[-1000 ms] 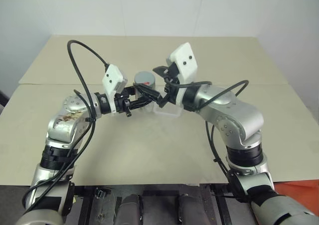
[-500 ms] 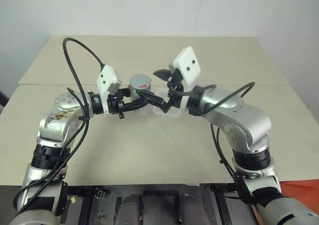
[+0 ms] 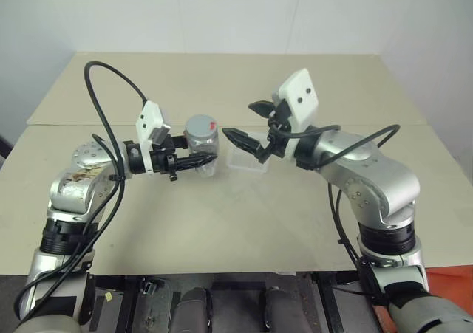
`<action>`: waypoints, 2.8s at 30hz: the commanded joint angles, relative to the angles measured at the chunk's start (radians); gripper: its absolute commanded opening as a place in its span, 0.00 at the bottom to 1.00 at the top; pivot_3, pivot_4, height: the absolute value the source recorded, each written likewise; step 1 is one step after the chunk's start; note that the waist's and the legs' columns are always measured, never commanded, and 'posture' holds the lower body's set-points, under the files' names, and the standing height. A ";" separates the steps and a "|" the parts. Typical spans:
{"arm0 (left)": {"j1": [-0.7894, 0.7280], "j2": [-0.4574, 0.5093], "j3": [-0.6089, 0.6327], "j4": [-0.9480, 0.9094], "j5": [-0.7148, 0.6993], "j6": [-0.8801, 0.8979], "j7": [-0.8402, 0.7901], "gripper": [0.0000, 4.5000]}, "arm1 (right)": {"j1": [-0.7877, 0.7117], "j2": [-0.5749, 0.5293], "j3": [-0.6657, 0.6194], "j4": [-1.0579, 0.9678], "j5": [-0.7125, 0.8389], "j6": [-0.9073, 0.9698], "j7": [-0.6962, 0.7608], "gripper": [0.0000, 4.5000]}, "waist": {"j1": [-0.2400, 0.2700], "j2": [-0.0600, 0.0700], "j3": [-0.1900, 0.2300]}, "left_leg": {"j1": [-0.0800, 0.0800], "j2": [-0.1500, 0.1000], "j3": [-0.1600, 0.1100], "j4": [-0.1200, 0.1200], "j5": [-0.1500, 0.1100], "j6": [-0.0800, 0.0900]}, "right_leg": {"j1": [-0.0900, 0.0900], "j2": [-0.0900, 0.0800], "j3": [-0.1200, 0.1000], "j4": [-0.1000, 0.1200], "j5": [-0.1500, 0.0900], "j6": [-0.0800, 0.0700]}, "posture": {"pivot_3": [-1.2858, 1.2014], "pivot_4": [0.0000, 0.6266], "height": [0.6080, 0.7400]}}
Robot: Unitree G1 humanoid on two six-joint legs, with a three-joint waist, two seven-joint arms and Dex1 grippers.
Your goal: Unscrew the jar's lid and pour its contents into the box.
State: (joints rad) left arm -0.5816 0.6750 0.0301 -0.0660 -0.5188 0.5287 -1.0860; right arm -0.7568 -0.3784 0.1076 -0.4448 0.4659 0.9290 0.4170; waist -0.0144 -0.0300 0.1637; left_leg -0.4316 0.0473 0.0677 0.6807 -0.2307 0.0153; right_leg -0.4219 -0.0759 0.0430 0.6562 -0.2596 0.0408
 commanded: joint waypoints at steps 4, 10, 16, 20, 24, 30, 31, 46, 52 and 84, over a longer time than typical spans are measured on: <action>-0.020 0.010 0.033 0.048 0.017 -0.055 -0.008 0.44 | 0.004 -0.088 -0.096 -0.076 0.121 -0.033 0.159 0.99 | 0.002 0.000 0.000 | 0.000 0.000 0.000 0.000 0.000 0.000 | 0.000 0.000 0.000 -0.001 0.000 0.000 | 0.52 0.24 1.00; -0.029 -0.031 0.018 0.058 0.019 -0.064 0.012 0.44 | -0.040 -0.029 -0.047 -0.068 0.125 -0.026 0.121 0.99 | -0.003 0.000 0.000 | 0.000 0.000 0.000 0.000 0.000 0.000 | 0.000 0.000 0.000 -0.001 0.000 0.000 | 0.52 0.24 1.00; -0.045 -0.056 0.005 0.065 0.017 -0.067 0.003 0.44 | -0.074 0.050 0.037 -0.025 0.081 -0.040 0.084 0.99 | -0.001 0.000 0.000 | 0.000 0.000 -0.001 0.000 0.000 0.000 | 0.000 0.000 0.000 0.001 0.000 0.000 | 0.52 0.24 1.00; -0.059 -0.060 -0.004 0.073 0.017 -0.072 -0.014 0.44 | -0.101 0.092 0.066 0.024 0.042 -0.053 0.062 0.99 | 0.001 0.000 0.000 | 0.000 0.000 0.000 0.000 0.000 0.000 | 0.000 0.000 -0.001 0.001 0.000 0.000 | 0.52 0.24 1.00; -0.067 -0.062 -0.011 0.074 0.016 -0.072 -0.036 0.44 | -0.125 0.120 0.079 0.064 0.006 -0.065 0.045 0.99 | 0.000 0.000 0.000 | 0.000 0.000 0.000 0.000 0.000 0.000 | 0.000 0.000 -0.001 0.001 0.000 0.000 | 0.52 0.24 1.00; -0.066 -0.061 -0.012 0.072 0.023 -0.074 -0.050 0.44 | -0.145 0.154 0.073 0.108 -0.024 -0.078 0.041 0.99 | 0.000 0.000 0.000 | 0.000 0.000 0.000 0.000 0.000 0.000 | 0.000 0.000 -0.001 0.001 0.000 0.000 | 0.52 0.24 1.00; -0.066 -0.061 -0.012 0.072 0.023 -0.074 -0.051 0.44 | -0.146 0.155 0.074 0.114 -0.031 -0.080 0.042 0.99 | 0.000 0.000 0.000 | 0.000 0.000 0.000 0.000 0.000 0.000 | 0.000 0.000 -0.001 0.001 0.000 0.000 | 0.52 0.24 1.00; -0.069 -0.047 -0.004 0.074 0.015 -0.074 -0.078 0.44 | -0.080 0.090 0.046 0.078 -0.051 -0.057 0.058 0.99 | 0.000 0.000 0.000 | 0.000 0.000 0.000 0.000 0.000 0.000 | 0.000 0.000 -0.001 0.001 0.000 0.000 | 0.52 0.24 1.00; -0.076 -0.037 -0.004 0.081 0.013 -0.076 -0.101 0.44 | -0.051 0.052 0.023 0.047 -0.037 -0.046 0.055 0.99 | 0.000 0.000 0.000 | 0.000 0.000 0.000 0.000 0.000 0.000 | 0.000 0.000 -0.001 0.001 0.000 0.000 | 0.52 0.24 1.00; -0.065 -0.035 -0.011 0.058 0.008 -0.079 -0.136 0.44 | -0.025 -0.024 -0.038 0.025 0.007 -0.045 0.043 0.99 | 0.000 0.000 0.000 | 0.000 0.000 0.000 0.000 0.000 0.000 | 0.000 0.000 0.000 0.000 0.000 0.000 | 0.52 0.24 1.00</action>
State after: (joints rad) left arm -0.6432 0.6340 0.0135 0.0289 -0.4955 0.4595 -1.2134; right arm -0.7744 -0.3935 0.1011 -0.3919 0.4729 0.8858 0.4684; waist -0.0145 -0.0300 0.1637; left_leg -0.4318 0.0474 0.0681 0.6808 -0.2307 0.0154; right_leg -0.4218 -0.0757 0.0427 0.6566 -0.2596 0.0408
